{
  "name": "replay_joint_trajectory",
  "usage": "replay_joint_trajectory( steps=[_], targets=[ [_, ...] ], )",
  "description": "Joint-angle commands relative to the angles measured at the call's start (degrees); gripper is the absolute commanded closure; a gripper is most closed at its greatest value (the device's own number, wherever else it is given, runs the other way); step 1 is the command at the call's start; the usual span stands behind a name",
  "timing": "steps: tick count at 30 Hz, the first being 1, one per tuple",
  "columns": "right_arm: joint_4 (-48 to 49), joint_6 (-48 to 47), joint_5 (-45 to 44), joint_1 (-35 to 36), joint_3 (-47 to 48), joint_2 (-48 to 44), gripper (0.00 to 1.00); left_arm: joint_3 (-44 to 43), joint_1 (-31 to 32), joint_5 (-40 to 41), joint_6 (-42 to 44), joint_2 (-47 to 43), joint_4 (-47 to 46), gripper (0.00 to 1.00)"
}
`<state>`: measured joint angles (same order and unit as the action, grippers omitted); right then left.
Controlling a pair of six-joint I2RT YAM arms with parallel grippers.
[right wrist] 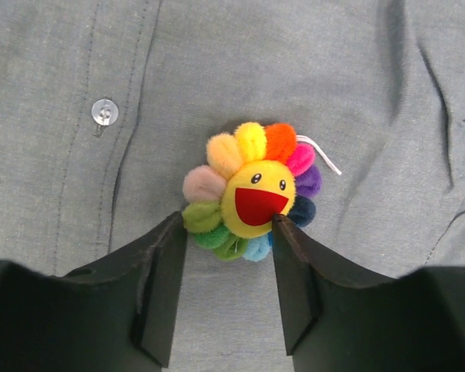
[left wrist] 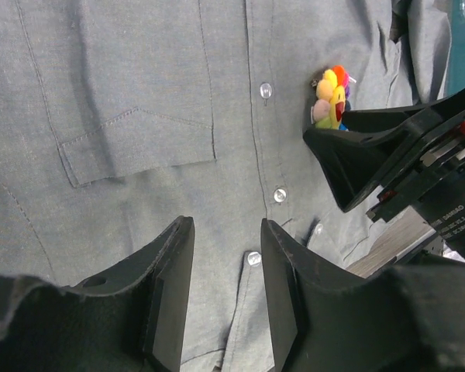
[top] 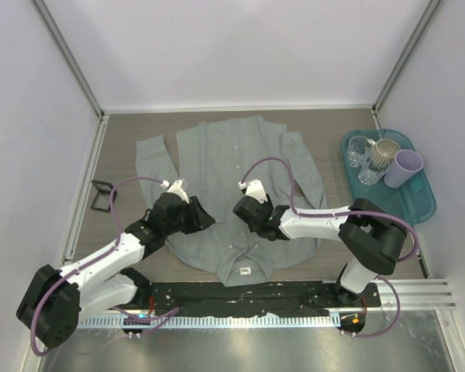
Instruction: Remove the brooch from the garment
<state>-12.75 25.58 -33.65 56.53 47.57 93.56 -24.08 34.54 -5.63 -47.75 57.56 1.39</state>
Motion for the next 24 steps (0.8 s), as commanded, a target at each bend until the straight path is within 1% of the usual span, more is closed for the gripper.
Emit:
replay_joint_trajectory(
  steps=[1,3,5,10,11,13,15,16,17,18,20,21,22,23,24],
  targets=[
    [3.3,1.7,-1.3,-0.4,0.2,-0.7,0.51,-2.7,0.3,-0.8,0.4,-1.3,1.5,0.56],
    [3.2,3.4,-1.1,-0.7,0.2,-1.2,0.58,-3.3,0.3,-1.5,0.3,-1.3,2.0,0.55],
    [3.0,4.9,-0.7,-1.0,0.0,-2.4,0.62,-4.5,0.3,-1.8,0.3,-1.1,2.4,0.55],
    [3.9,12.1,0.8,-1.2,-2.7,-6.5,0.73,-8.3,1.7,-3.2,0.5,1.0,2.6,0.53],
    [5.4,12.9,1.2,-1.3,-3.5,-7.9,0.74,-9.0,2.2,-3.2,0.5,1.8,2.3,0.52],
    [7.4,15.4,2.9,-1.9,-6.2,-9.5,0.85,-11.1,3.7,-3.4,0.9,4.6,1.9,0.51],
    [10.9,16.4,4.1,-2.4,-9.4,-12.4,0.91,-12.2,5.0,-3.8,0.9,8.0,0.5,0.50],
    [12.3,16.6,4.6,-2.5,-10.5,-13.4,0.92,-13.3,5.4,-4.3,0.7,9.3,-0.2,0.49],
    [15.4,17.2,5.7,-2.7,-11.5,-14.5,0.95,-13.7,5.7,-4.8,0.6,10.4,-1.1,0.49],
    [16.3,17.6,6.0,-2.9,-13.5,-16.5,0.99,-14.2,6.2,-5.3,0.6,11.9,-2.9,0.48],
    [20.1,18.9,7.3,-3.7,-15.8,-18.8,0.99,-15.1,6.7,-7.0,-0.8,15.8,-6.0,0.45],
    [21.9,19.5,8.2,-4.1,-18.9,-21.2,0.99,-15.6,7.1,-7.5,-1.2,17.0,-7.0,0.41],
    [23.9,20.3,9.0,-4.6,-20.7,-22.5,0.99,-16.3,7.3,-7.6,-1.7,19.3,-7.9,0.40],
    [29.0,21.1,9.7,-5.1,-22.8,-23.9,0.99,-16.7,7.6,-7.9,-2.0,20.2,-9.5,0.39],
    [31.8,23.0,11.7,-6.3,-27.1,-25.5,0.99,-16.9,7.9,-8.0,-2.3,21.0,-10.4,0.39]
  ],
)
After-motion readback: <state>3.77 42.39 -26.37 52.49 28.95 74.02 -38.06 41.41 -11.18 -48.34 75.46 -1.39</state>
